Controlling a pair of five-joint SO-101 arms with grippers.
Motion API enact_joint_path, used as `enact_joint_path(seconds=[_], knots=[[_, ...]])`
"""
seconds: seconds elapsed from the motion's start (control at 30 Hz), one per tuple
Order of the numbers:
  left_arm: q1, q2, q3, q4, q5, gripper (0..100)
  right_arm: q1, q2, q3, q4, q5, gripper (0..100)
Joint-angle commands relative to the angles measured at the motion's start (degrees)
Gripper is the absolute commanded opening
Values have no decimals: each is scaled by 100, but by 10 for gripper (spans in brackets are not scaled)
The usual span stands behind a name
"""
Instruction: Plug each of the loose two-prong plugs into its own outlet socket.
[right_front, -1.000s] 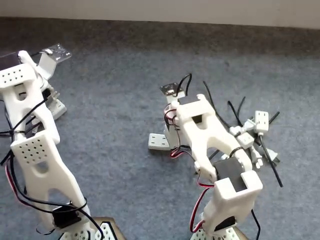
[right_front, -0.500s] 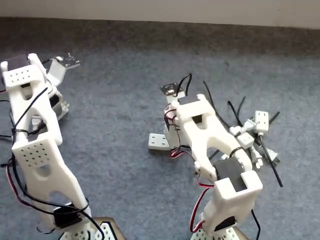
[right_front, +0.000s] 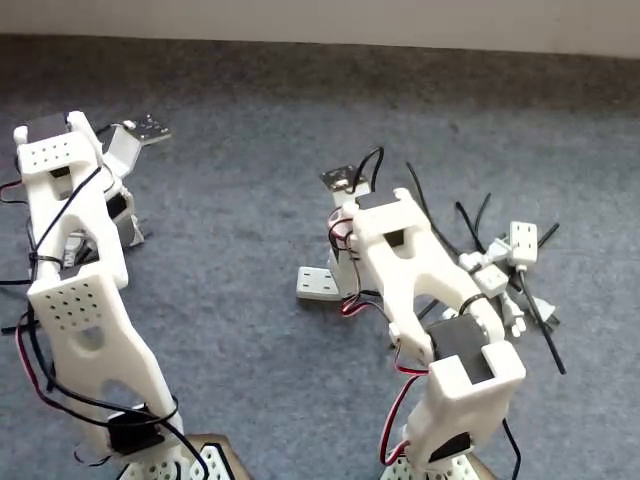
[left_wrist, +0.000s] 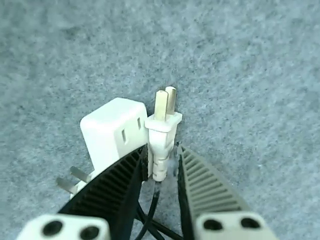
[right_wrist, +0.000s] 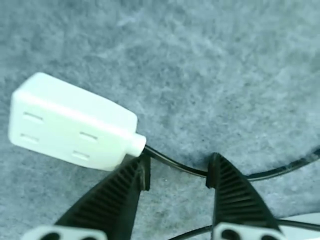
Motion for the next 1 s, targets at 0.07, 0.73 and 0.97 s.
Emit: enact_joint_path(seconds=[0.07, 0.73, 0.97], knots=[[-13, -145, 251, -44, -44, 74, 110, -22, -4, -66, 44, 192], [532, -154, 910, -62, -18, 76, 259, -22, -4, -84, 53, 192], [593, -163, 884, -457, 457, 78, 259, -22, -4, -84, 53, 192]])
